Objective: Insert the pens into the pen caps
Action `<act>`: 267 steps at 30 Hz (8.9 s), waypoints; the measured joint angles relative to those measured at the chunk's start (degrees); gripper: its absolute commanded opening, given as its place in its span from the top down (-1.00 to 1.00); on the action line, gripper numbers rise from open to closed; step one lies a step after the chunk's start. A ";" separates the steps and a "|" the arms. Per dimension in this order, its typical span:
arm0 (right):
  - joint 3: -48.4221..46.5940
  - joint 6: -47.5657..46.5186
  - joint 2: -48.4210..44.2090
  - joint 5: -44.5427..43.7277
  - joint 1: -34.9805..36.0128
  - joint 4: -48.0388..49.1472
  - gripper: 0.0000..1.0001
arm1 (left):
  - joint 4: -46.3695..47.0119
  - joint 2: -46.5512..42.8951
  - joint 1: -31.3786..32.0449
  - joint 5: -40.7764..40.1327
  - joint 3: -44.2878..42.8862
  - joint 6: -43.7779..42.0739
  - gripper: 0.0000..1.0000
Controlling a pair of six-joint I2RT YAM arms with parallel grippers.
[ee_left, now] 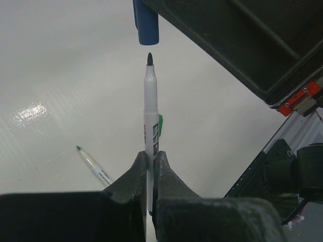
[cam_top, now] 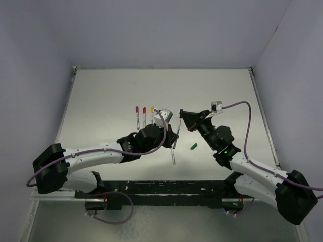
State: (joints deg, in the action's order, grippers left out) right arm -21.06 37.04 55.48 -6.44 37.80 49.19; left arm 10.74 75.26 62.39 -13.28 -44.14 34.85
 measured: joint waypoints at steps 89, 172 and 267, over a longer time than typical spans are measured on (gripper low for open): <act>-7.04 -2.99 9.57 11.34 -0.98 -9.99 1.00 | 13.11 1.64 -8.41 3.65 6.32 -3.06 1.00; -10.12 -7.41 -3.98 -15.13 4.20 -47.60 0.26 | -22.62 39.41 -23.47 0.44 -30.64 1.55 0.43; -8.81 13.92 -1.25 -27.02 3.65 -61.92 -0.19 | -41.09 29.62 1.55 -3.08 -21.11 2.99 1.00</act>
State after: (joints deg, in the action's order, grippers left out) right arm -29.87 50.96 54.24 -33.45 41.45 -12.73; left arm -30.35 104.88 63.94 -16.36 -65.25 37.85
